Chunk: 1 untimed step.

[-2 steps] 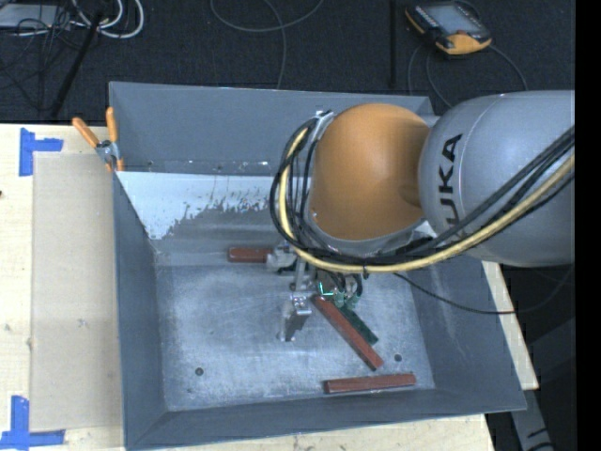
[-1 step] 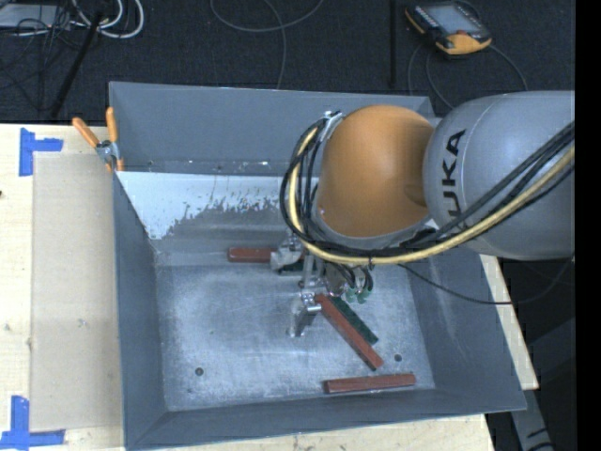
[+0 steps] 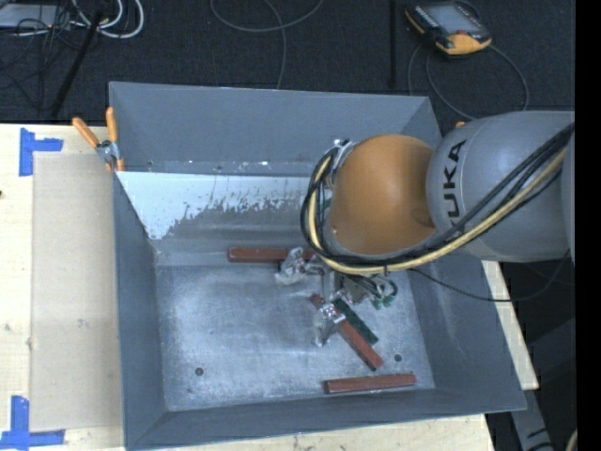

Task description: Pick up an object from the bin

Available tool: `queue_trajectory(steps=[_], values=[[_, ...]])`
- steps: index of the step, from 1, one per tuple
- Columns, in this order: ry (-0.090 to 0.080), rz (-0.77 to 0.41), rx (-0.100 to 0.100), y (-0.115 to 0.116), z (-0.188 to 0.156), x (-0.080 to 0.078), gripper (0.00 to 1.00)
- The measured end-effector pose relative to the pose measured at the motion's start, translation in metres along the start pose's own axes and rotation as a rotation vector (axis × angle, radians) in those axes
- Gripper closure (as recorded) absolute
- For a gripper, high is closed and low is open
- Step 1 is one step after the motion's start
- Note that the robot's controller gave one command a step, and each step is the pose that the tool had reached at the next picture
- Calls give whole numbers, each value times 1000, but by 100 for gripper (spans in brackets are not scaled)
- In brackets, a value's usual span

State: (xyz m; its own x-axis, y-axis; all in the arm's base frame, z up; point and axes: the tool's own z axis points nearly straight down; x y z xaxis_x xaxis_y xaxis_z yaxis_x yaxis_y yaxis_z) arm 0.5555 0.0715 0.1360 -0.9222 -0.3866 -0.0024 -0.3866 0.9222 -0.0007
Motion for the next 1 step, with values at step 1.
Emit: queue_trajectory(steps=[1], values=[[10,-133,-5,-19,6,-12,0]])
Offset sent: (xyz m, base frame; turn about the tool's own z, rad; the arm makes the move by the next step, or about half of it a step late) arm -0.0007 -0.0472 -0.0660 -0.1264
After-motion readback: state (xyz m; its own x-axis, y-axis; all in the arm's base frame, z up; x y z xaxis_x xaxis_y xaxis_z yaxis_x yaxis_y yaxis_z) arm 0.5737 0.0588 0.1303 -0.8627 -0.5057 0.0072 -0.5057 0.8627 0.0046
